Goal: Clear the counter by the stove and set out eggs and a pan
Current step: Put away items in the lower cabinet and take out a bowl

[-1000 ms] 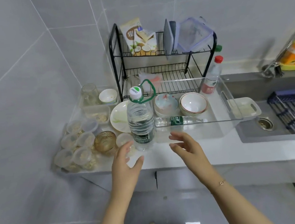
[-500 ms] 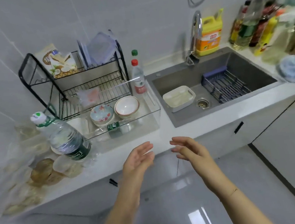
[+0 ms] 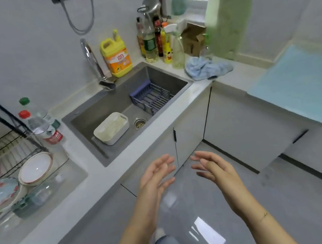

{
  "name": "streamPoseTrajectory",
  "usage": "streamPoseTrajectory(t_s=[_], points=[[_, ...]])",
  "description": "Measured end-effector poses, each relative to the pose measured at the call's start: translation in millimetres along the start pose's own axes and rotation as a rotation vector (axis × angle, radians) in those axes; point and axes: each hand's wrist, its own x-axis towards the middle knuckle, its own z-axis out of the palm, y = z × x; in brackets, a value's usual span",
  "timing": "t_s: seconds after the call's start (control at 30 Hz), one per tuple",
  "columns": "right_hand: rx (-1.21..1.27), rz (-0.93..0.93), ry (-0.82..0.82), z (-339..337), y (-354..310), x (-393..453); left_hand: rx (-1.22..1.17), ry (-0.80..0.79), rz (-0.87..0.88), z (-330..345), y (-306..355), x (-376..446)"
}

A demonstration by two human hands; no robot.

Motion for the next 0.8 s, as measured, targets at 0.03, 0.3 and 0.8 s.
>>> streamPoseTrajectory(t_s=[0.03,0.3,0.8], points=[[0.012,-0.003,0.042,-12.5,-1.2,2.3,0.008,-0.036,-0.013,12.2,-0.5,8.7],[0.074,-0.02,0.363,-110.8,-20.4,27.4,0.053,-0.319,-0.149,114.2,-16.6,92.2],[0.327,-0.116,0.929,-295.5,-62.8,37.3,0.263,-0.851,-0.285,353.4,-32.9,192.3]])
